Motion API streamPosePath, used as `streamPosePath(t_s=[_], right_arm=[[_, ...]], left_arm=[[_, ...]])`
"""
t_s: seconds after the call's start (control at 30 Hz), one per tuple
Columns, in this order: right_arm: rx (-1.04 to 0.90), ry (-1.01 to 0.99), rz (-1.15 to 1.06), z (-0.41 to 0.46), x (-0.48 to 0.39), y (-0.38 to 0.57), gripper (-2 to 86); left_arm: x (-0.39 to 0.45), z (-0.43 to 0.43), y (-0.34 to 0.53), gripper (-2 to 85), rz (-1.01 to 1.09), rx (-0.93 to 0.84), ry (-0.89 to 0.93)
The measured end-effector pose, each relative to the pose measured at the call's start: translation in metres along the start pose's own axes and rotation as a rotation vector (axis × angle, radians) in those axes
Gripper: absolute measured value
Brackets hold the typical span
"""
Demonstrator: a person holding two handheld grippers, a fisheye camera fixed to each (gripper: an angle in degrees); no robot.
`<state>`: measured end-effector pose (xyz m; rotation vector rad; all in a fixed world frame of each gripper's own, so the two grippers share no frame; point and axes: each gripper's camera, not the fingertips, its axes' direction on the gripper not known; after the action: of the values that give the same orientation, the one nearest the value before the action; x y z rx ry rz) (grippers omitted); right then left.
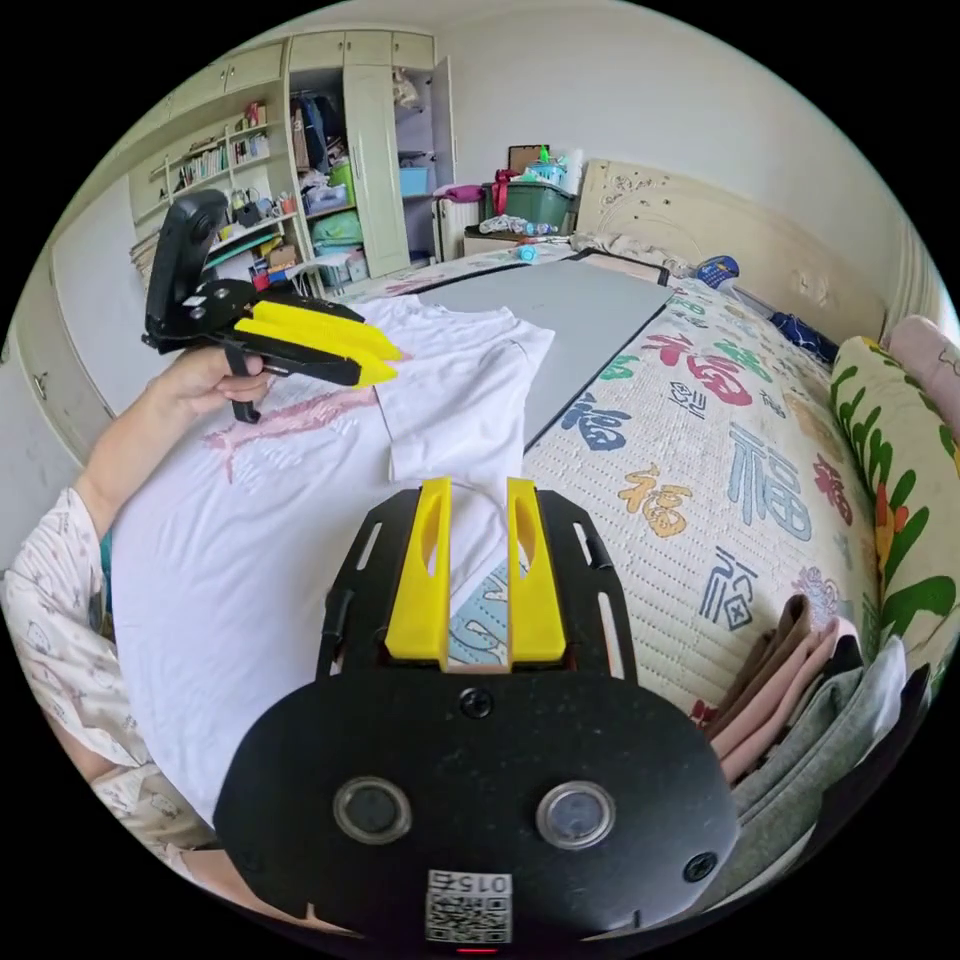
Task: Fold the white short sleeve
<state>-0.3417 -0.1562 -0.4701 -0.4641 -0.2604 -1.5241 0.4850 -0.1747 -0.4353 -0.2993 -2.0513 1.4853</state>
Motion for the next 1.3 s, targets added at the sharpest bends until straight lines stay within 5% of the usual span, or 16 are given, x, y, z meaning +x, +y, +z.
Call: streamPosePath(t_s=[0.3, 0.6, 0.83, 1.03, 1.3], right_arm=[[-0.014, -0.064, -0.242, 0.077, -0.078, 0.035, 10.3], [-0.060, 0.141, -0.220, 0.150, -0.094, 0.067, 3.9], [-0.052, 0.065, -0.266, 0.161, -0.089, 0.087, 1.5], [-0.041, 0.014, -0.151, 0.153, -0.043, 0.097, 8.0], [-0.058, 0.207, -0.101, 0.193, -0.012, 0.104, 9.4]], left_arm=[[-0.101, 0.066, 0.058, 10.8, -0.279, -0.134, 0.026], [-0.075, 0.080, 0.063, 0.8, -0.289, -0.173, 0.004], [-0.049, 0.064, 0.052, -0.2, -0.266, -0.159, -0.061], [-0.029, 0.076, 0.031, 3.3, -0.266, -0.175, -0.168], [0.148, 0.099, -0.056, 8.6, 0.157, -0.036, 0.100]])
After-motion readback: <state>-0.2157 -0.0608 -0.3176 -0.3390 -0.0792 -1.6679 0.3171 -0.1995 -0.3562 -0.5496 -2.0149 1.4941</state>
